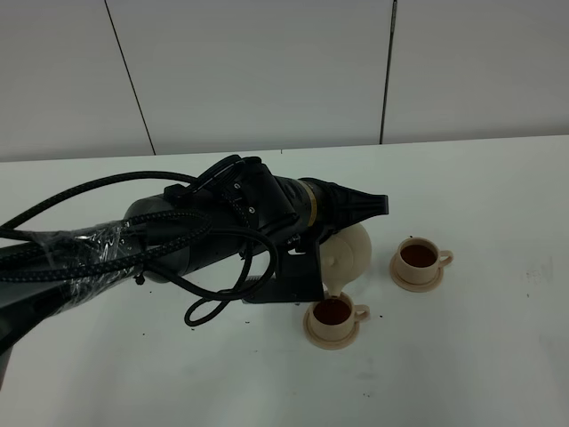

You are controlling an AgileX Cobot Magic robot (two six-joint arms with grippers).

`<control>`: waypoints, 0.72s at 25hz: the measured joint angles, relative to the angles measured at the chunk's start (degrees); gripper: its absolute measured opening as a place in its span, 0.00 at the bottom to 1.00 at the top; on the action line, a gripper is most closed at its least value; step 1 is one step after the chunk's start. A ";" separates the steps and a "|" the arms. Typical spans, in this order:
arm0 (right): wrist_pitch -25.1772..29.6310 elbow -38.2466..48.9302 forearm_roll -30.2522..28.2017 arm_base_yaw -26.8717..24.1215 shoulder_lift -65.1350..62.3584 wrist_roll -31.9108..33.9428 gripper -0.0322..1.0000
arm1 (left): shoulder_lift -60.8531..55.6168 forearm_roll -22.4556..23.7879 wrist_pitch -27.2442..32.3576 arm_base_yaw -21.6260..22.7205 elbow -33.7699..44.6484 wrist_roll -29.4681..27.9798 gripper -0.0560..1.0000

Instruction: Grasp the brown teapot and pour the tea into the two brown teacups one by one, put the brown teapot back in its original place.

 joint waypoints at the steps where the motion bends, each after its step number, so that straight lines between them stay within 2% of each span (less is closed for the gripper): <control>1: 0.00 0.00 0.00 0.00 0.00 0.00 0.26 | 0.00 0.00 0.02 0.00 0.00 0.00 0.21; 18: 0.00 0.00 0.00 0.00 0.00 0.00 0.26 | 0.00 -0.07 0.27 0.00 0.00 0.00 0.21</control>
